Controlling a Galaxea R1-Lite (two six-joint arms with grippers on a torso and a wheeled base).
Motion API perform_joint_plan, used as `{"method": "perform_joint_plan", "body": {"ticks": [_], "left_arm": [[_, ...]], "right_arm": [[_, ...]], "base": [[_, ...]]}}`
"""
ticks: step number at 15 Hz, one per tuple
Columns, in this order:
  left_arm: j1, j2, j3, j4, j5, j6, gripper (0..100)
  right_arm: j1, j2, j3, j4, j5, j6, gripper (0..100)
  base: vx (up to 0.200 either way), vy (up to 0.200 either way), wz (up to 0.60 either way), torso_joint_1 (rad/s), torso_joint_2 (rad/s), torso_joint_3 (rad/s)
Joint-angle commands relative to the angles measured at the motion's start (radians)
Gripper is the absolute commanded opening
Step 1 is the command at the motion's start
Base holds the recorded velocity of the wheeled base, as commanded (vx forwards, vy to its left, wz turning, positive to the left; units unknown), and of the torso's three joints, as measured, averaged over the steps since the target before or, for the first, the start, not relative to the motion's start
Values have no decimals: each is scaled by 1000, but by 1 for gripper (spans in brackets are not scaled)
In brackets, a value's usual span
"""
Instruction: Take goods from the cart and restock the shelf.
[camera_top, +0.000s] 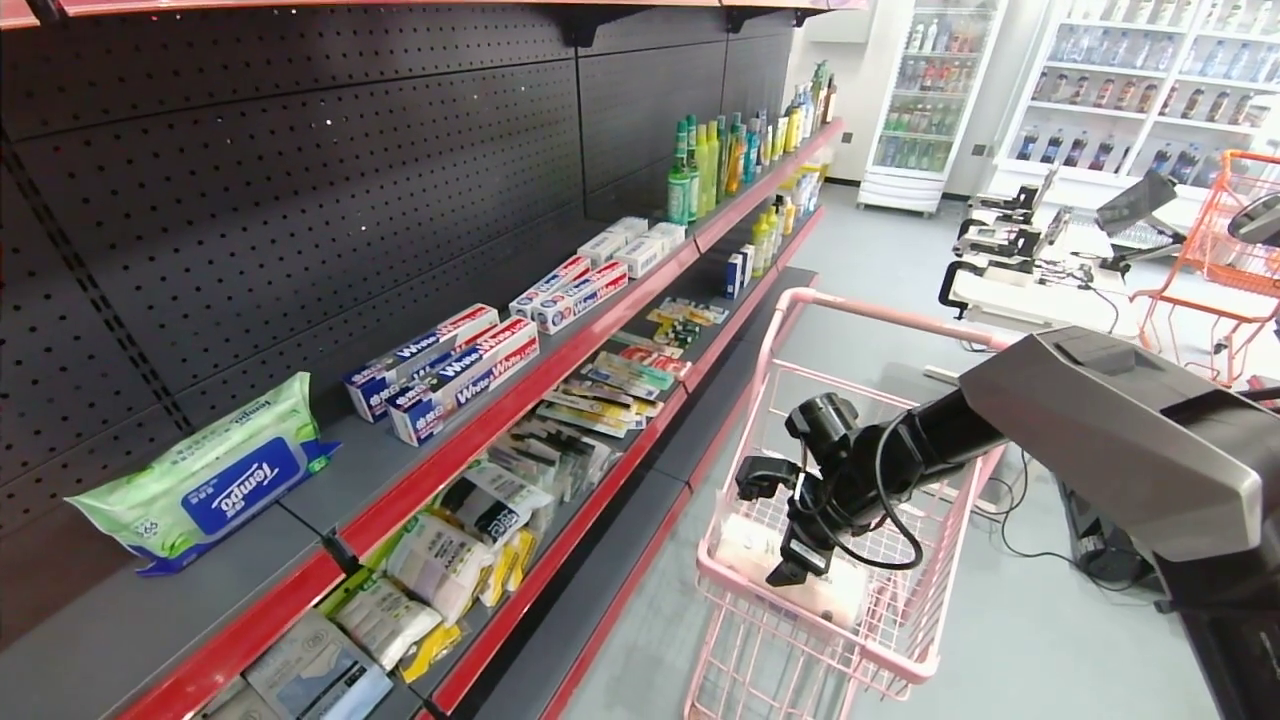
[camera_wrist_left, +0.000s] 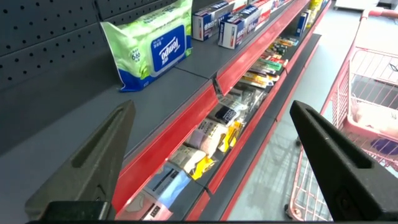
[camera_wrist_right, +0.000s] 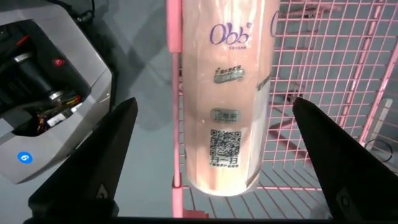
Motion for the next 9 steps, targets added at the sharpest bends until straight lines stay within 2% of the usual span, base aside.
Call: {"method": "perform_joint_plan", "body": {"ticks": [1, 9], "left_arm": [[0, 1, 0, -1, 0, 0, 100], [0, 1, 0, -1, 0, 0, 100]], "right_arm": [[-7, 6, -23, -1, 0, -18, 100], [-15, 33, -100, -1, 12, -43, 100]], "base": [[0, 0, 0, -129, 286, 149], [0, 0, 0, -149, 326, 174]]}}
